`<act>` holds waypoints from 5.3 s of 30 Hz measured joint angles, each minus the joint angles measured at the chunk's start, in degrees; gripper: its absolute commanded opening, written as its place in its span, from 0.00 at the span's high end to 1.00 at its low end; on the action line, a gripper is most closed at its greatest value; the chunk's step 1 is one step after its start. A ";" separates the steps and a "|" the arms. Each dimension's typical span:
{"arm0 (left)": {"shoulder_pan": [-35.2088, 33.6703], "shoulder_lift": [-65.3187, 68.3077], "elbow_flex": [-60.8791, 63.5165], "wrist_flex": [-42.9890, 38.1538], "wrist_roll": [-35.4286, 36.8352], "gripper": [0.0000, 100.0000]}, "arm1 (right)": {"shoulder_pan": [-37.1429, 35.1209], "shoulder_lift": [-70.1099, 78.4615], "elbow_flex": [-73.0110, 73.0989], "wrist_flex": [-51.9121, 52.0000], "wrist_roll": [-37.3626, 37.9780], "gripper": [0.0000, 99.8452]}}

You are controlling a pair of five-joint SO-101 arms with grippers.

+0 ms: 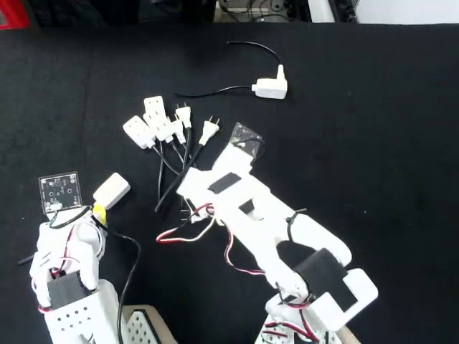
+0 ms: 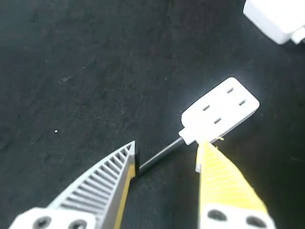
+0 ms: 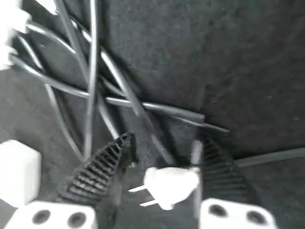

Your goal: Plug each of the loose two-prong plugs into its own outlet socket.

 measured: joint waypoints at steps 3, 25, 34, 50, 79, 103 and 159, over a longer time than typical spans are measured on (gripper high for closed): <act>0.00 0.00 1.23 -0.70 -0.18 0.79 | 0.09 0.00 0.00 0.35 -0.18 0.80; -0.88 0.00 3.08 -2.81 -0.18 0.79 | -3.08 -1.58 0.35 6.07 -4.22 0.80; -0.88 0.00 3.08 -2.81 -0.18 0.79 | -2.29 1.93 -1.85 6.86 -5.71 0.96; -1.05 0.00 3.08 -2.81 -0.18 0.79 | -5.63 4.31 -6.95 17.41 7.03 0.99; -1.05 0.00 3.34 -3.34 -3.87 0.79 | -7.65 -1.93 -9.41 20.66 20.13 0.84; -0.88 0.00 3.34 -3.34 -3.96 0.79 | -11.08 -2.11 -1.76 10.20 -1.05 0.89; -0.88 0.00 3.34 -3.34 -3.96 0.79 | -3.87 -5.71 -5.80 19.78 69.63 0.99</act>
